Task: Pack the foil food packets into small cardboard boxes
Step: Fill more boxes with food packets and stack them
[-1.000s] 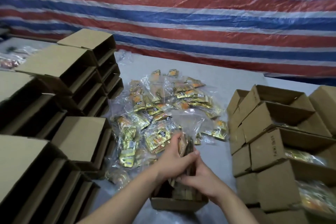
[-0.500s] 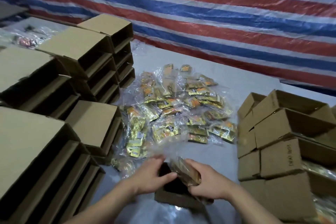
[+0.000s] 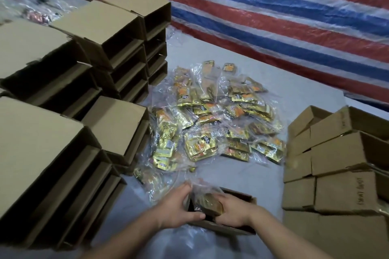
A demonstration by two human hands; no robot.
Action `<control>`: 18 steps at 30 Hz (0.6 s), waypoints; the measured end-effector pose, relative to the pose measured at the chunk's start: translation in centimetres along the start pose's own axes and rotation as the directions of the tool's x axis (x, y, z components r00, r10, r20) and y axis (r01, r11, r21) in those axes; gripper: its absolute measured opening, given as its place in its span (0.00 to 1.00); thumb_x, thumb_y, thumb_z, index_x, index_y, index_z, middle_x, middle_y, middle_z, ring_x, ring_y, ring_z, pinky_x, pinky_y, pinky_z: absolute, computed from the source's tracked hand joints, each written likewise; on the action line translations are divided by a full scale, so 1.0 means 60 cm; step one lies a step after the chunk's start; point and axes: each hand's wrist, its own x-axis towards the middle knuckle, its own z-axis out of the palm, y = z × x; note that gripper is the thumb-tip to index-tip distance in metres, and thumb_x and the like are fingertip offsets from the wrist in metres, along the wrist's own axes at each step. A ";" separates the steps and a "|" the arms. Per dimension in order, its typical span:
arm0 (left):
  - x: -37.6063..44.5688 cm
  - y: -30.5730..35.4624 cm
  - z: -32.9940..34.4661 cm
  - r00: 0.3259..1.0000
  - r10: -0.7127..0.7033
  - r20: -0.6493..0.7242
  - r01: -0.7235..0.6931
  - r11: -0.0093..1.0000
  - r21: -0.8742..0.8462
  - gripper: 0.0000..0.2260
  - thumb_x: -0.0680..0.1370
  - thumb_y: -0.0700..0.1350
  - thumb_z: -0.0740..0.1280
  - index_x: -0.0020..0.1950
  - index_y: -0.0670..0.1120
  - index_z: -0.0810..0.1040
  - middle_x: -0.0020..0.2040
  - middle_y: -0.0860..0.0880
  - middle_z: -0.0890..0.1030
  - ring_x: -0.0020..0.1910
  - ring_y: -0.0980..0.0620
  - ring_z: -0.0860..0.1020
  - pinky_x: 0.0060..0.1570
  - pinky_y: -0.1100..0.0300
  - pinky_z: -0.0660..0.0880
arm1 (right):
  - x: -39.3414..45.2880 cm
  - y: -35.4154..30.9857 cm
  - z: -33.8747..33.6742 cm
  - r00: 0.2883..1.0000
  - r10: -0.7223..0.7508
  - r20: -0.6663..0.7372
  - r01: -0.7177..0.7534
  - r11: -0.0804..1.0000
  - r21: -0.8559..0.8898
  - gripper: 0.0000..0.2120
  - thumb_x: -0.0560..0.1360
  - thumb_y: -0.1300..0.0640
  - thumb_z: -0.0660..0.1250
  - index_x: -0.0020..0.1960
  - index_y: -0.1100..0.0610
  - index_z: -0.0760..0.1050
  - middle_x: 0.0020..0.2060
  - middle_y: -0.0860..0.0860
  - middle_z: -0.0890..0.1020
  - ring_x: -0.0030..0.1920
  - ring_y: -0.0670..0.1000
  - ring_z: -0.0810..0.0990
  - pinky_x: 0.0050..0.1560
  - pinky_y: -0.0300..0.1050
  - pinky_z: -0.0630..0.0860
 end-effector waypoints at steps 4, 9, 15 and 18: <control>0.001 -0.005 0.005 0.999 0.042 -0.025 -0.043 0.999 -0.033 0.42 0.66 0.67 0.73 0.73 0.67 0.54 0.74 0.64 0.58 0.73 0.67 0.55 0.69 0.75 0.50 | 0.027 0.004 0.021 0.999 0.037 -0.009 -0.037 0.998 -0.058 0.29 0.74 0.51 0.68 0.73 0.49 0.67 0.67 0.49 0.74 0.64 0.49 0.74 0.63 0.34 0.68; 0.002 -0.010 0.003 0.997 0.053 -0.063 -0.056 0.997 -0.046 0.39 0.67 0.63 0.75 0.71 0.66 0.56 0.68 0.73 0.55 0.70 0.72 0.55 0.64 0.82 0.48 | 0.041 0.016 0.025 0.997 0.057 -0.046 -0.064 0.987 -0.147 0.22 0.73 0.49 0.69 0.65 0.52 0.71 0.59 0.53 0.79 0.58 0.53 0.78 0.51 0.34 0.67; -0.003 -0.019 0.007 0.998 0.016 -0.061 -0.021 0.998 -0.066 0.41 0.65 0.67 0.72 0.75 0.60 0.60 0.72 0.63 0.64 0.72 0.62 0.63 0.71 0.68 0.59 | 0.043 0.031 0.043 0.983 0.163 0.082 -0.138 0.959 -0.245 0.22 0.72 0.46 0.68 0.65 0.39 0.68 0.62 0.48 0.79 0.63 0.53 0.77 0.56 0.40 0.69; -0.001 -0.023 0.007 0.997 0.077 -0.024 -0.075 0.995 0.062 0.42 0.68 0.69 0.69 0.77 0.62 0.54 0.74 0.64 0.58 0.74 0.64 0.58 0.71 0.70 0.53 | 0.055 0.018 0.063 0.971 0.239 0.017 -0.221 0.921 -0.320 0.29 0.74 0.46 0.68 0.73 0.41 0.62 0.70 0.52 0.73 0.70 0.56 0.71 0.64 0.43 0.68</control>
